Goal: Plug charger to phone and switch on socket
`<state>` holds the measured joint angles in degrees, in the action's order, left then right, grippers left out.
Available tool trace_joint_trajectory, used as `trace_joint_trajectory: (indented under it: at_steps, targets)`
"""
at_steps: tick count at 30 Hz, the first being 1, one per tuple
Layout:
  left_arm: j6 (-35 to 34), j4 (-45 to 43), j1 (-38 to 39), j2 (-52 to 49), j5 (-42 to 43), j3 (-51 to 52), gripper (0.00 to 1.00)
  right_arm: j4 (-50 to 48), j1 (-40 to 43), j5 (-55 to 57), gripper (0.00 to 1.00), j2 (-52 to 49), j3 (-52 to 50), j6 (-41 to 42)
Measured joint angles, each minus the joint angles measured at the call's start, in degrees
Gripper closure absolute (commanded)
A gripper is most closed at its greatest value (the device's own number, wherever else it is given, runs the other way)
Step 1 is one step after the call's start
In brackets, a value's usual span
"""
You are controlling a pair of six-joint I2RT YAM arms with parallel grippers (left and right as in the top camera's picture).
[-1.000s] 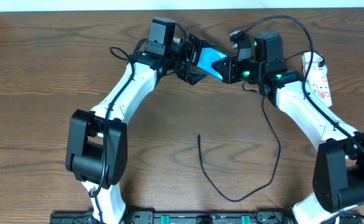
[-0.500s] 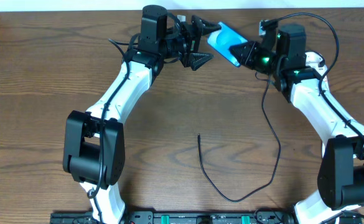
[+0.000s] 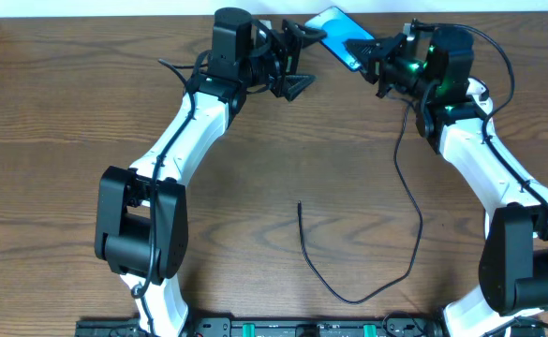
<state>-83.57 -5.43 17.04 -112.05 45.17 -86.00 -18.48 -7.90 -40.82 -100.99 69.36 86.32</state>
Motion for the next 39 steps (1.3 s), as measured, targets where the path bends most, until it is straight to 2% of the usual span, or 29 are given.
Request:
trace_joint_trajectory:
  at_steps: [6,13,20,31,39]
  targets:
    - [-0.2,0.0,0.0,0.0,-7.6,0.0,0.02,-2.3,0.0,-2.9,0.99,0.0,0.0,8.6]
    - [-0.3,-1.3,0.0,0.0,-12.8,0.0,0.02,-2.4,-0.1,-3.8,0.99,0.0,0.0,11.8]
    - [-1.7,-6.4,0.0,0.0,-13.9,0.0,0.02,-2.4,-1.2,-3.8,0.99,0.0,0.0,12.3]
    - [-6.7,-6.5,0.0,0.0,-12.9,0.0,0.01,-2.8,-3.7,-4.3,0.99,0.0,0.0,12.5]
    - [-7.7,-6.5,0.0,0.0,-12.1,0.0,0.01,-2.8,-4.3,-4.4,0.99,0.0,0.0,12.7]
